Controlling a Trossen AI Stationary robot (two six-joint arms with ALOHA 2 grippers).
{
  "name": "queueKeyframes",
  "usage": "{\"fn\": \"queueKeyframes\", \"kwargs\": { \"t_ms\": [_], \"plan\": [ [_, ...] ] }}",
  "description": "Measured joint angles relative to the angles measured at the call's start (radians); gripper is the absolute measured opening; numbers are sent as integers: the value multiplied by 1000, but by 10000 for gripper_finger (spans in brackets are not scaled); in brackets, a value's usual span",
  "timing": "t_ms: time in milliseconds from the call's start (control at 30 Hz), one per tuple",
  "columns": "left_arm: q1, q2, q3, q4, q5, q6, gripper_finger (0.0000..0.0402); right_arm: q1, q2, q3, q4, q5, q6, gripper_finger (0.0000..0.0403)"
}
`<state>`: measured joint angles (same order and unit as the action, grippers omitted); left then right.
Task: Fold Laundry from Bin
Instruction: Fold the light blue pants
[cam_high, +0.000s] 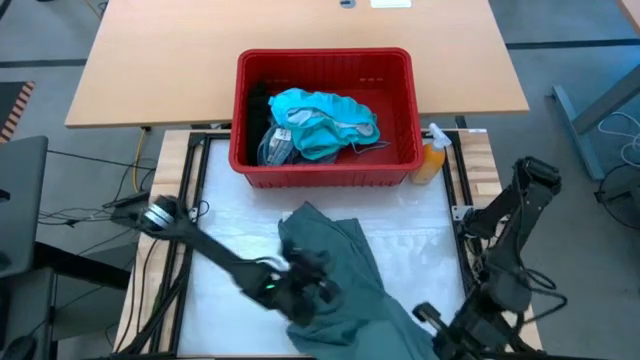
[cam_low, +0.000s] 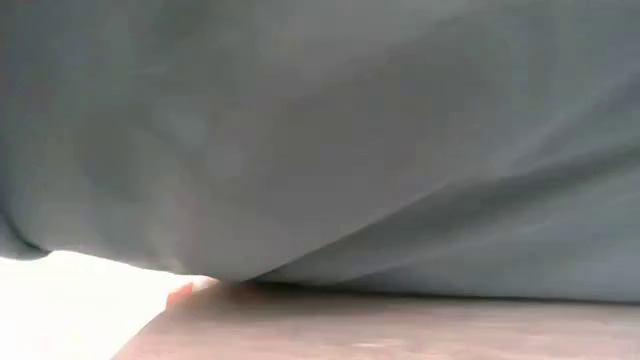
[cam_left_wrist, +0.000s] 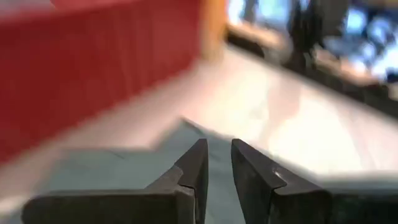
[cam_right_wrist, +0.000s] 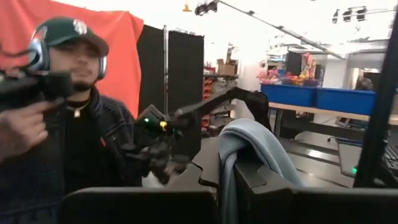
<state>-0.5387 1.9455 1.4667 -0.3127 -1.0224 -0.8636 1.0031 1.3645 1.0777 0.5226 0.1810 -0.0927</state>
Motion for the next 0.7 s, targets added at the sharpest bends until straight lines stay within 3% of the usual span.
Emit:
{"fn": "queueKeyframes", "kwargs": {
  "t_ms": [167, 267, 433, 500, 633, 700],
  "plan": [
    [47, 173, -6, 633, 428, 364, 33, -8, 49, 84, -39, 1, -54, 24],
    [53, 259, 9, 846, 579, 412, 17, -18, 42, 125, -72, 8, -71, 25],
    [55, 374, 82, 909, 662, 346, 2, -43, -16, 157, -81, 34, -124, 27],
    [57, 425, 132, 942, 744, 343, 3, -67, -41, 162, -79, 34, -146, 24],
    [42, 457, 190, 1080, 910, 441, 1, -129, -94, 162, -147, 61, -145, 24],
    [23, 430, 186, 1093, 906, 487, 0, -156, -118, 162, -220, 98, -118, 24]
  ]
}}
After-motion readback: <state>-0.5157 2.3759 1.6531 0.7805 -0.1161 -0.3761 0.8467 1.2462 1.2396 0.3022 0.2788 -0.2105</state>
